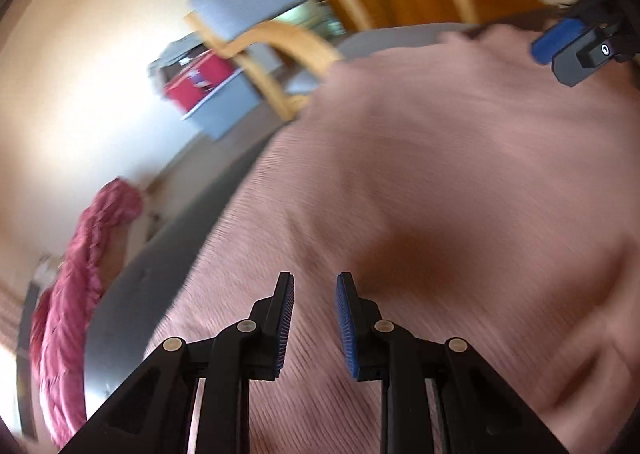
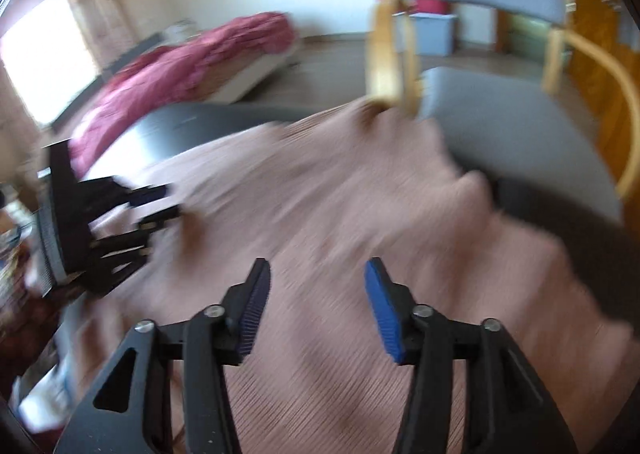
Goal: Fold clothes
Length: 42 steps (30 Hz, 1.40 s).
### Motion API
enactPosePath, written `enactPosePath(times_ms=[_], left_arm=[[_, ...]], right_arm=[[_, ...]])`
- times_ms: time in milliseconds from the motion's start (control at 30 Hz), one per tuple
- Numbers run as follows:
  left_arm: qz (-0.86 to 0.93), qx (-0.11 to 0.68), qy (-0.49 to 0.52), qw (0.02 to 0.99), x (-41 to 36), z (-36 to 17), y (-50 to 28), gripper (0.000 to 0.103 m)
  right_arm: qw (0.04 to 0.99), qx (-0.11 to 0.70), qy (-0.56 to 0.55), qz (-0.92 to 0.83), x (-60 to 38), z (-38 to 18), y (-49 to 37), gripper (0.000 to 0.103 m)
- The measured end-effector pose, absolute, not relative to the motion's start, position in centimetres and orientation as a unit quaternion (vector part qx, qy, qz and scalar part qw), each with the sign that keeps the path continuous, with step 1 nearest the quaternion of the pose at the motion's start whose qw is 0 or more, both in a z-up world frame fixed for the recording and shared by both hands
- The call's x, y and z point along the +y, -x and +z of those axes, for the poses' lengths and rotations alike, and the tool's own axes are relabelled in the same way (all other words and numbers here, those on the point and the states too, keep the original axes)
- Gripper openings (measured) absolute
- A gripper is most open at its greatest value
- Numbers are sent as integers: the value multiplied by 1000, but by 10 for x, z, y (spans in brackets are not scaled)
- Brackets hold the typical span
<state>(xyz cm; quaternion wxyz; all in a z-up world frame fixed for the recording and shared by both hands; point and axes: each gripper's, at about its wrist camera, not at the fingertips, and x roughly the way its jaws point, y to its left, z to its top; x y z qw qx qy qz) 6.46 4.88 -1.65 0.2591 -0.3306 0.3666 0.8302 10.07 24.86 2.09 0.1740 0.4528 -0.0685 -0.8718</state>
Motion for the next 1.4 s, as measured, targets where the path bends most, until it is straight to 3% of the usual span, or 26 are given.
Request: enactPosePath(times_ms=[200, 433, 467, 533, 633, 700, 967, 1100, 1233, 1300, 1400], left_arm=[[792, 352, 359, 346, 35, -17, -114, 22], [794, 323, 376, 352, 30, -19, -121, 22], [794, 319, 377, 355, 26, -18, -123, 19], [796, 316, 375, 356, 19, -16, -124, 7], [803, 315, 366, 350, 4, -13, -134, 3], [801, 310, 367, 356, -7, -10, -141, 3], [809, 306, 363, 347, -69, -8, -169, 4], [817, 317, 371, 307, -101, -9, -172, 5], [850, 254, 360, 288, -113, 9, -163, 8], [858, 216, 347, 310, -103, 24, -161, 21], [857, 212, 340, 326, -72, 34, -159, 21]], right_arm=[[219, -15, -504, -835, 217, 11, -168, 62], [242, 15, -550, -799, 198, -11, -223, 62], [237, 10, -556, -797, 200, -11, -228, 59], [219, -4, -565, -796, 207, -11, -234, 30], [194, -24, -564, -802, 222, -6, -248, 15], [186, -30, -563, -805, 230, -2, -260, 13], [162, -14, -588, -792, 258, -5, -325, 13], [104, 4, -604, -790, 287, 0, -347, 13], [75, -29, -554, -828, 310, 27, -349, 15], [79, -62, -506, -857, 311, 46, -339, 24], [92, -61, -466, -878, 288, 57, -305, 43]])
